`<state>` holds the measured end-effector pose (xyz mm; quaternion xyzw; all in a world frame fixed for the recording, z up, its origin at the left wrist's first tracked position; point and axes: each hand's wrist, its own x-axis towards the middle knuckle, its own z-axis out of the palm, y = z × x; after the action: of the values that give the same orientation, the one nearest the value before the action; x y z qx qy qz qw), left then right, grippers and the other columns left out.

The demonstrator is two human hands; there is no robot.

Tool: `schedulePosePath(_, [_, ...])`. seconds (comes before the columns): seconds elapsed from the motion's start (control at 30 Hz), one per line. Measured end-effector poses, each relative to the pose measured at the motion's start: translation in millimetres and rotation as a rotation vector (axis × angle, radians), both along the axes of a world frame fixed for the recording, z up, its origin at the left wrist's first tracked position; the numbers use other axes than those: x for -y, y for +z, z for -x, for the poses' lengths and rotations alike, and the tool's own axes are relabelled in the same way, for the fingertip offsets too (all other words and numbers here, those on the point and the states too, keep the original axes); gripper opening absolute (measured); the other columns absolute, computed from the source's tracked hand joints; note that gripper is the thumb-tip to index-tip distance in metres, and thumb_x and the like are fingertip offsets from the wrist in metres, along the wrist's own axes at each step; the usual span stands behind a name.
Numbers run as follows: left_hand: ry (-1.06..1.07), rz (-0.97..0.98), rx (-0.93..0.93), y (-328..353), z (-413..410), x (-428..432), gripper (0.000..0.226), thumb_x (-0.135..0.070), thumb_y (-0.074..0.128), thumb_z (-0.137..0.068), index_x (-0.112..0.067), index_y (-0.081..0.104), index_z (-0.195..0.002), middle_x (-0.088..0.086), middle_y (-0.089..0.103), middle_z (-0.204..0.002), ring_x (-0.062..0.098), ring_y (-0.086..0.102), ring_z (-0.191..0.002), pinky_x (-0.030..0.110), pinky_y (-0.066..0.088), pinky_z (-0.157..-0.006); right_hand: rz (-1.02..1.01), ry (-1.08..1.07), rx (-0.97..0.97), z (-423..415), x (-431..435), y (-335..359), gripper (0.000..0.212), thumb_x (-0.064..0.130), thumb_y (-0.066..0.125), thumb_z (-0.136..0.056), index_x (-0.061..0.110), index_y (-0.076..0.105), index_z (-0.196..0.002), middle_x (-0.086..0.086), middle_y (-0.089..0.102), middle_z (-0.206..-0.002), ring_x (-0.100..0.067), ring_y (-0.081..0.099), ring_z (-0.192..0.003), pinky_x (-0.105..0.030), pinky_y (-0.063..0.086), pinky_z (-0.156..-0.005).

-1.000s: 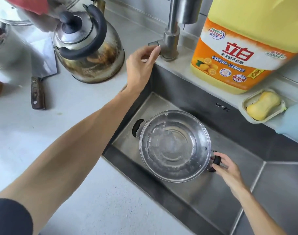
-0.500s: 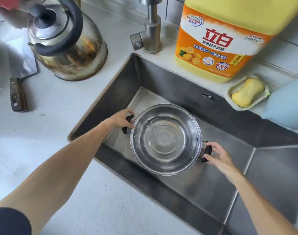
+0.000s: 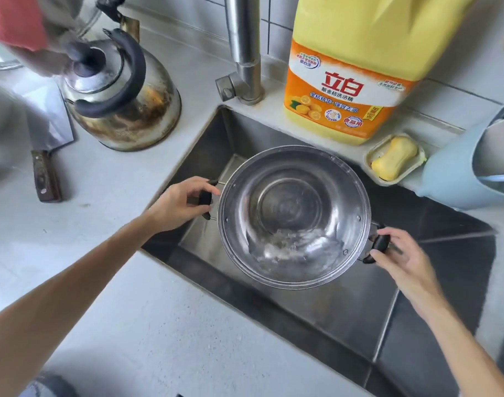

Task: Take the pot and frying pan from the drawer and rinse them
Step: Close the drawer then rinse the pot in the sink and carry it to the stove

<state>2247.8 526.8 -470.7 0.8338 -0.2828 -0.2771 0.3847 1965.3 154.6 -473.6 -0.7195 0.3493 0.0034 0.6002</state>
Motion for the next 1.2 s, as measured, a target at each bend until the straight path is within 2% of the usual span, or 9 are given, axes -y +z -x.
schedulePosePath(0.2, [-0.019, 0.091, 0.103, 47, 14, -2, 0.035, 0.002, 0.074, -0.087, -0.018, 0.072, -0.116, 0.006, 0.059, -0.131, 0.009, 0.058, -0.125, 0.02, 0.057, -0.088, 0.08, 0.002, 0.127, 12, 5, 42, 0.041, -0.017, 0.066, -0.086, 0.018, 0.063, -0.107, 0.024, 0.073, -0.094, 0.008, 0.066, -0.084, -0.005, 0.049, -0.08])
schedulePosePath(0.43, [0.032, 0.201, 0.187, 92, 10, 8, 0.035, 0.003, 0.071, -0.088, -0.02, 0.071, -0.115, 0.002, 0.058, -0.127, 0.015, 0.059, -0.125, 0.04, 0.06, -0.093, 0.235, 0.024, 0.308, 16, 12, 89, 0.053, -0.008, 0.069, -0.086, 0.043, 0.064, -0.101, 0.019, 0.071, -0.099, 0.0, 0.067, -0.088, -0.01, 0.051, -0.085])
schedulePosePath(0.53, [0.02, 0.255, 0.253, 119, 9, 11, 0.035, 0.002, 0.07, -0.089, -0.024, 0.07, -0.112, -0.004, 0.056, -0.124, 0.012, 0.062, -0.111, 0.036, 0.06, -0.093, 0.309, -0.006, 0.4, 15, 14, 110, 0.046, 0.003, 0.07, -0.084, 0.044, 0.063, -0.103, 0.016, 0.073, -0.103, -0.006, 0.07, -0.093, -0.02, 0.055, -0.091])
schedulePosePath(0.83, [-0.04, 0.33, 0.69, 184, 27, 17, 0.02, -0.006, 0.069, -0.092, -0.004, 0.071, -0.112, -0.016, 0.052, -0.125, 0.014, 0.059, -0.118, 0.018, 0.057, -0.091, 0.576, -0.052, 0.617, 23, 22, 157, 0.034, -0.007, 0.069, -0.084, 0.01, 0.06, -0.113, 0.028, 0.065, -0.114, 0.002, 0.068, -0.098, -0.02, 0.056, -0.09])
schedulePosePath(0.93, [-0.032, 0.327, 0.766, 199, 33, 16, 0.017, -0.008, 0.068, -0.094, -0.004, 0.07, -0.11, 0.011, 0.059, -0.121, 0.032, 0.062, -0.111, 0.029, 0.061, -0.084, 0.645, -0.058, 0.681, 33, 25, 165, 0.025, 0.007, 0.074, -0.091, 0.006, 0.06, -0.111, 0.006, 0.065, -0.113, -0.005, 0.069, -0.101, -0.022, 0.057, -0.09])
schedulePosePath(1.0, [-0.018, 0.324, 0.843, 207, 36, 16, 0.015, -0.01, 0.068, -0.095, -0.003, 0.071, -0.108, 0.008, 0.059, -0.12, 0.031, 0.062, -0.109, 0.041, 0.061, -0.082, 0.666, -0.071, 0.702, 40, 25, 170, 0.026, 0.018, 0.072, -0.092, 0.005, 0.06, -0.111, -0.005, 0.063, -0.113, -0.024, 0.07, -0.099, -0.028, 0.058, -0.091])
schedulePosePath(1.07, [-0.004, 0.342, 0.927, 216, 40, 16, 0.016, -0.01, 0.067, -0.096, 0.002, 0.071, -0.106, 0.003, 0.057, -0.121, 0.022, 0.061, -0.109, 0.051, 0.058, -0.083, 0.718, -0.098, 0.682, 45, 27, 174, 0.027, 0.022, 0.071, -0.092, 0.004, 0.06, -0.11, 0.001, 0.063, -0.114, -0.035, 0.069, -0.097, -0.036, 0.059, -0.092])
schedulePosePath(1.13, [0.0, 0.375, 1.019, 226, 46, 16, 0.013, -0.008, 0.067, -0.097, 0.002, 0.072, -0.103, -0.004, 0.056, -0.125, 0.006, 0.054, -0.113, 0.044, 0.055, -0.086, 0.771, -0.139, 0.645, 53, 29, 178, 0.03, 0.026, 0.071, -0.094, 0.001, 0.062, -0.107, -0.006, 0.064, -0.115, -0.038, 0.07, -0.095, -0.045, 0.058, -0.091])
schedulePosePath(1.2, [-0.007, 0.415, 1.101, 236, 54, 17, 0.008, -0.005, 0.068, -0.095, -0.004, 0.068, -0.103, -0.021, 0.049, -0.132, -0.005, 0.048, -0.117, 0.026, 0.049, -0.093, 0.779, -0.188, 0.621, 60, 31, 185, 0.027, 0.037, 0.069, -0.095, 0.011, 0.066, -0.1, -0.015, 0.066, -0.114, -0.015, 0.071, -0.098, -0.032, 0.057, -0.094])
